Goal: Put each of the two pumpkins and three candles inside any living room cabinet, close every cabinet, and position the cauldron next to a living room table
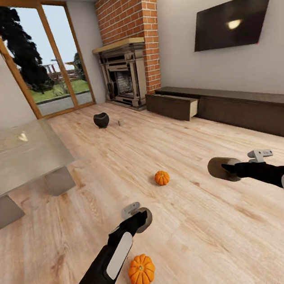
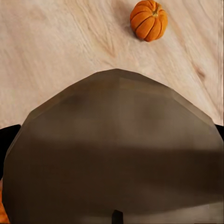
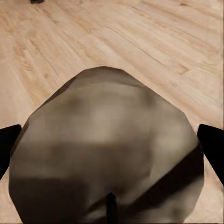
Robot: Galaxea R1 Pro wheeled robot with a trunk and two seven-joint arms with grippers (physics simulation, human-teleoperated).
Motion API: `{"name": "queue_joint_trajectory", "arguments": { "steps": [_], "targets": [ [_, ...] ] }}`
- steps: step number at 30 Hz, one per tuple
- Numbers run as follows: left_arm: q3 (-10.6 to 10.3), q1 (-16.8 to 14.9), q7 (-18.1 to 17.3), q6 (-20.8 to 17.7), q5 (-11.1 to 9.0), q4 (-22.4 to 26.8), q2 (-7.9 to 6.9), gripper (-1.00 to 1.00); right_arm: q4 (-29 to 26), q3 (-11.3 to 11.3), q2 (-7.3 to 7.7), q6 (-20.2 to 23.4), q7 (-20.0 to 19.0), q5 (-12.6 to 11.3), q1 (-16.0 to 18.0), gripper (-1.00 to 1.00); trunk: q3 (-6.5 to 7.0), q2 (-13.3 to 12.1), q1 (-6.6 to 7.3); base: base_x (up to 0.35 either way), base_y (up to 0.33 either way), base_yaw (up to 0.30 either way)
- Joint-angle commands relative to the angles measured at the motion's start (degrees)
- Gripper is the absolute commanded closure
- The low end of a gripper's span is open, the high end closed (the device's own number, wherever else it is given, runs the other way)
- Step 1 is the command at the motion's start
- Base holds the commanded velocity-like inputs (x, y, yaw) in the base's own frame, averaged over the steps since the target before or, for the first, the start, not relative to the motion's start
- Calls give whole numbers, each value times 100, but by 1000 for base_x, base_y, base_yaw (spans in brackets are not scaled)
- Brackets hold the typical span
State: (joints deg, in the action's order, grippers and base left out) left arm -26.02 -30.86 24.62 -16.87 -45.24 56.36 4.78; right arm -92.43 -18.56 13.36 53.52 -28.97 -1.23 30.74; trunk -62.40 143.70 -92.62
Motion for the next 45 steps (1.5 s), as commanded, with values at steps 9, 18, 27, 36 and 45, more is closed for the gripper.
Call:
{"name": "queue_joint_trajectory", "arguments": {
  "steps": [9,18,27,36,45],
  "targets": [
    [177,-2,43,-32,-46,8,1,100,-3,-7,0,50,-12,2,18,100,-5,3,2,0,-349,-278],
    [189,-1,43,-35,-42,7,5,100,-3,-7,8,283,-12,8,20,100,-5,3,2,5,-349,-278],
    [180,-2,43,-39,-26,-15,13,100,-3,-7,8,297,-15,9,19,100,-5,3,2,146,-315,-278],
    [133,1,-15,-2,-46,-143,72,100,-3,-1,3,256,-24,9,-18,100,-5,3,2,266,-225,-90],
    [112,1,-37,-19,-37,-151,76,100,-3,-9,2,234,-38,9,-48,100,-5,3,2,298,-172,-4]
  ]
}}
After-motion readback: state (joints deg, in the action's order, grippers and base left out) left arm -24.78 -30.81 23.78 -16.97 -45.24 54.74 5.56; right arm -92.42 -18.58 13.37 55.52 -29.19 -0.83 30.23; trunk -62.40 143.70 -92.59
